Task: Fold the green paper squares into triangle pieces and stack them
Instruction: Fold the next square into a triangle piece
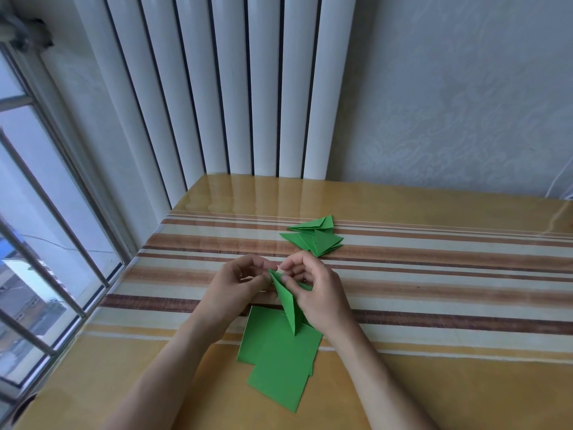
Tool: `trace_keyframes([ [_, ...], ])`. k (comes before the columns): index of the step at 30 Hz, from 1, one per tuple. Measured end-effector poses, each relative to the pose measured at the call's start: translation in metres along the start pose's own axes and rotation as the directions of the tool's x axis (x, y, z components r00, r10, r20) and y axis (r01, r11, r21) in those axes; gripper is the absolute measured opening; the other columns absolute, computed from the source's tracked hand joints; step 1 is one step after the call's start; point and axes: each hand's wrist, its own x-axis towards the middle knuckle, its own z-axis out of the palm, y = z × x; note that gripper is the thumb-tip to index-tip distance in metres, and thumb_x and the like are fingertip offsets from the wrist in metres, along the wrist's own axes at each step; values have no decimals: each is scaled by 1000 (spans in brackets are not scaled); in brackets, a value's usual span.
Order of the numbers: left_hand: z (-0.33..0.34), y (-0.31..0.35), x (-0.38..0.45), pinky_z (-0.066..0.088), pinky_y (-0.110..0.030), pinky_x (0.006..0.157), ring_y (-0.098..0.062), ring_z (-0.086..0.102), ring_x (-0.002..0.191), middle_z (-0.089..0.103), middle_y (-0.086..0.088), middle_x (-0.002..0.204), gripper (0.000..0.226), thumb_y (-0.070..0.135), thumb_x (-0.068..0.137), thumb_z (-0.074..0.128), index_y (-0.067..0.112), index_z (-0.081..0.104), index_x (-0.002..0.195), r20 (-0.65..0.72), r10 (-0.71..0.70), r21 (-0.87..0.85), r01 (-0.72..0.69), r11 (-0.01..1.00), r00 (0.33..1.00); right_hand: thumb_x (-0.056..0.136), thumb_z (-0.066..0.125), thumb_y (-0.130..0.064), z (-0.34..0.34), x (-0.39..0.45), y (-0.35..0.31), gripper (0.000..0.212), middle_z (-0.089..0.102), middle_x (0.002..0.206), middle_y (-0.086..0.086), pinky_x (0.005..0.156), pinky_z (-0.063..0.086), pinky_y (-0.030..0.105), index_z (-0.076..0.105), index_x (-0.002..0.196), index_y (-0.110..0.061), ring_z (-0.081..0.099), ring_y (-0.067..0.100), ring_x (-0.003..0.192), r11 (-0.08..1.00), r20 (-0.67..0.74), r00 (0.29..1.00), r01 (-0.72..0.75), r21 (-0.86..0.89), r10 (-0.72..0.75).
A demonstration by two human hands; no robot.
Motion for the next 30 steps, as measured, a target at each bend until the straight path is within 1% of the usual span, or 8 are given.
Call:
trace_keyframes([
  [5, -1, 0, 1, 64, -45, 89, -35, 76, 93, 71, -15, 94, 10, -3, 97, 65, 1, 72, 103, -9, 29, 45, -28, 999, 1000, 94, 75, -9, -2, 1, 1, 13, 74, 95, -9, 84, 62, 41, 71, 94, -21, 72, 12, 92, 1000, 10, 1000, -24, 5, 24],
  [12, -3, -2, 1, 61, -56, 91, -30, 77, 87, 68, -27, 100, 6, 0, 95, 69, 3, 72, 100, -74, 75, 70, -70, 995, 994, 98, 62, -7, -4, 2, -1, 20, 73, 100, -18, 91, 55, 25, 76, 98, -21, 68, 3, 102, 1000, 9, 1000, -16, -9, 17],
  [14, -3, -2, 2, 56, -67, 93, -30, 77, 86, 70, -19, 94, 4, 3, 95, 71, 4, 72, 99, -109, 70, 54, -64, 996, 992, 99, 51, -20, -4, 1, -6, 25, 72, 99, -17, 87, 49, 19, 76, 98, -21, 65, 1, 101, 999, 6, 999, -42, 30, 41],
  [16, -3, -2, 2, 54, -69, 94, -29, 77, 84, 70, -12, 90, 4, 4, 94, 72, 3, 71, 99, -124, 65, 23, -63, 998, 990, 101, 44, -38, -4, 0, -8, 37, 72, 96, -5, 82, 51, 27, 74, 98, -17, 66, 8, 97, 995, -7, 997, -73, 73, 74],
  [19, -3, -1, 1, 58, -63, 93, -31, 77, 83, 71, -12, 88, 7, 4, 92, 73, 0, 71, 98, -126, 67, 1, -67, 998, 990, 102, 50, -56, -4, -2, -7, 51, 71, 87, 4, 73, 50, 42, 67, 93, -8, 66, 19, 84, 995, -40, 997, -62, 76, 65],
  [23, -2, 1, 1, 65, -40, 85, -32, 76, 81, 69, -19, 90, 6, 0, 92, 71, -5, 70, 97, -111, 79, -13, -81, 997, 991, 97, 72, -34, -6, -1, -3, 20, 54, 60, -18, 52, 30, 18, 66, 81, -23, 45, 3, 54, 998, -125, 990, -60, -15, 58],
  [26, -2, 1, 0, 64, -34, 81, -33, 76, 82, 70, -21, 91, 9, 2, 91, 74, -4, 71, 97, -88, 72, -12, -73, 997, 993, 97, 73, -30, -6, -1, 0, 19, 55, 61, -18, 51, 29, 16, 66, 83, -21, 46, 3, 54, 999, -133, 991, -32, -32, 27],
  [30, -3, -1, 0, 64, -35, 82, -32, 76, 82, 72, -20, 91, 16, 8, 85, 80, -1, 73, 95, -70, 75, 1, -75, 997, 995, 96, 74, -32, -4, 0, 2, 18, 67, 76, -5, 61, 49, 38, 65, 84, -22, 60, 12, 68, 999, -120, 993, -21, -29, 18],
])
